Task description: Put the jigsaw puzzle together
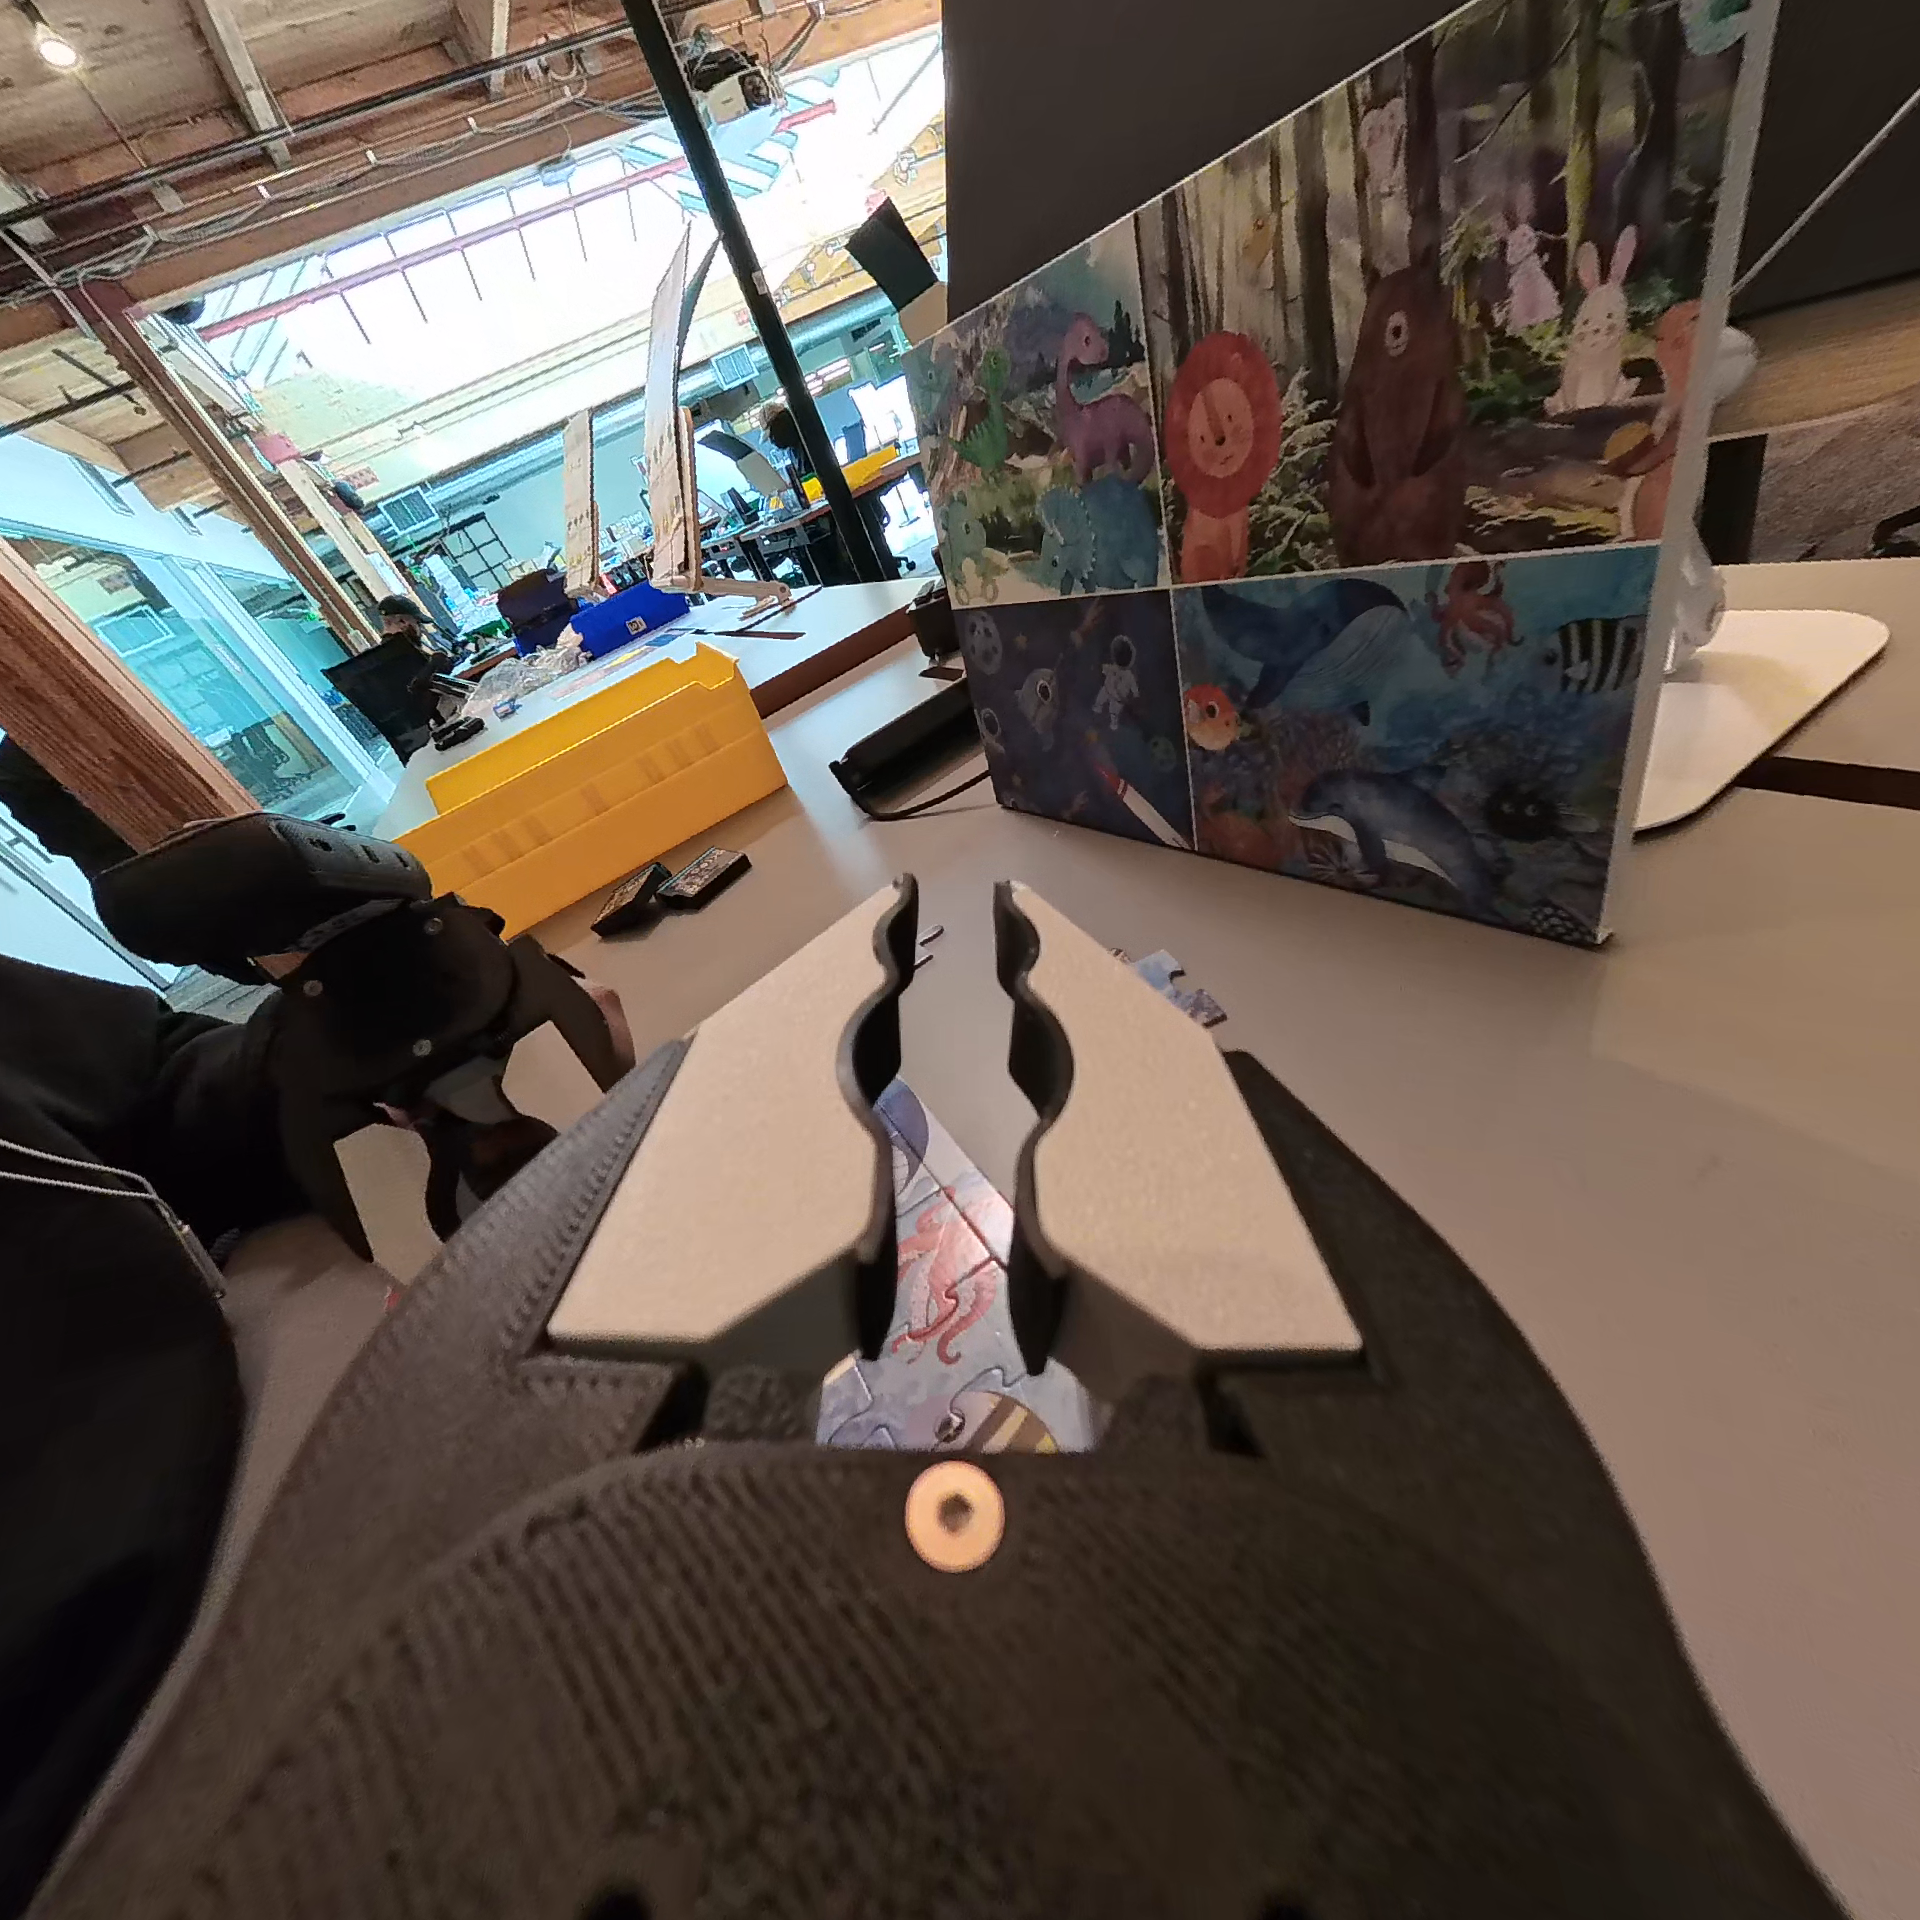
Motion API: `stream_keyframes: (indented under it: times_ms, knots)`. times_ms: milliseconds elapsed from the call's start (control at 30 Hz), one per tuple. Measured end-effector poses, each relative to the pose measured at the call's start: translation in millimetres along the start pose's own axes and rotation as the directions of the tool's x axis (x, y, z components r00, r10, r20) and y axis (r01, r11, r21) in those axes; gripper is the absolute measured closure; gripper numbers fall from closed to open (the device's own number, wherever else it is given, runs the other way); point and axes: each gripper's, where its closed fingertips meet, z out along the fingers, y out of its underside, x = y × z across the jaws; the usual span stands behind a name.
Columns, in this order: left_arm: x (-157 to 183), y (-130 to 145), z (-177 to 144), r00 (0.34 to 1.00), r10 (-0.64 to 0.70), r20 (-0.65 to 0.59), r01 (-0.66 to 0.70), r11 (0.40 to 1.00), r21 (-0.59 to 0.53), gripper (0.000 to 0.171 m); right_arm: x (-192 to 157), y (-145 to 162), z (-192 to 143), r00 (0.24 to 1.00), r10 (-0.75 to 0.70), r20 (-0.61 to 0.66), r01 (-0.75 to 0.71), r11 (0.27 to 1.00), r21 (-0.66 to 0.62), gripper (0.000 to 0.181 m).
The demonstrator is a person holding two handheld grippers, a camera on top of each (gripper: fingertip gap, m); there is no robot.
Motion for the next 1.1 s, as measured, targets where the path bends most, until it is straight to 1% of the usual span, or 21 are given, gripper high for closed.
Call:
stream_keyframes:
  times_ms: [333, 533, 600, 667, 700, 733, 833, 900, 967, 1000, 1067, 1100]
  knots:
    - [2, 0, 0, 1.0, -0.003, -0.018, 0.003, 1.0, 0.007, 0.126, -1, 1, 1, 1.0, -0.002, 0.003, 0.002, 1.0, -0.004, 0.168]
    - [0, -2, -3, 1.0, 0.0, -0.006, 0.0, 1.0, 0.02, 0.125, -3, 2, 2, 1.0, -0.007, 0.009, 0.007, 1.0, -0.019, 0.167]
    - [-1, -4, -4, 1.0, 0.001, -0.005, 0.0, 0.999, 0.032, 0.125, -10, 7, 2, 0.998, -0.037, 0.044, 0.04, 0.997, -0.07, 0.17]
    - [-1, -5, -6, 1.0, -0.005, -0.009, 0.006, 0.999, 0.046, 0.125, -30, 20, 2, 0.984, -0.096, 0.148, 0.121, 0.978, -0.168, 0.177]
    - [-1, -6, -7, 1.0, -0.011, -0.014, 0.011, 0.998, 0.054, 0.125, -44, 32, 1, 0.967, -0.128, 0.22, 0.179, 0.957, -0.23, 0.181]
    - [-1, -7, -7, 1.0, -0.017, -0.022, 0.018, 0.998, 0.064, 0.125, -57, 47, 0, 0.945, -0.158, 0.286, 0.244, 0.923, -0.296, 0.181]
    - [5, -14, -10, 0.998, -0.028, -0.065, 0.034, 0.994, 0.1, 0.137, -84, 98, -5, 0.876, -0.215, 0.432, 0.42, 0.781, -0.462, 0.181]
    - [5, -17, -10, 0.997, -0.034, -0.066, 0.042, 0.993, 0.114, 0.145, -99, 124, -8, 0.835, -0.219, 0.505, 0.494, 0.703, -0.512, 0.181]
    - [3, -15, -8, 0.997, -0.045, -0.055, 0.051, 0.994, 0.099, 0.15, -112, 142, -7, 0.801, -0.203, 0.562, 0.538, 0.655, -0.531, 0.181]
    - [2, -11, -6, 0.998, -0.053, -0.046, 0.056, 0.995, 0.082, 0.155, -115, 151, -7, 0.79, -0.196, 0.58, 0.554, 0.633, -0.54, 0.181]
    - [1, -2, 0, 0.997, -0.06, -0.043, 0.061, 0.998, 0.031, 0.157, -113, 168, -7, 0.784, -0.193, 0.59, 0.578, 0.575, -0.579, 0.181]
    - [1, -3, 1, 0.997, -0.062, -0.044, 0.064, 0.997, 0.034, 0.157, -112, 174, -8, 0.783, -0.187, 0.593, 0.582, 0.556, -0.593, 0.181]
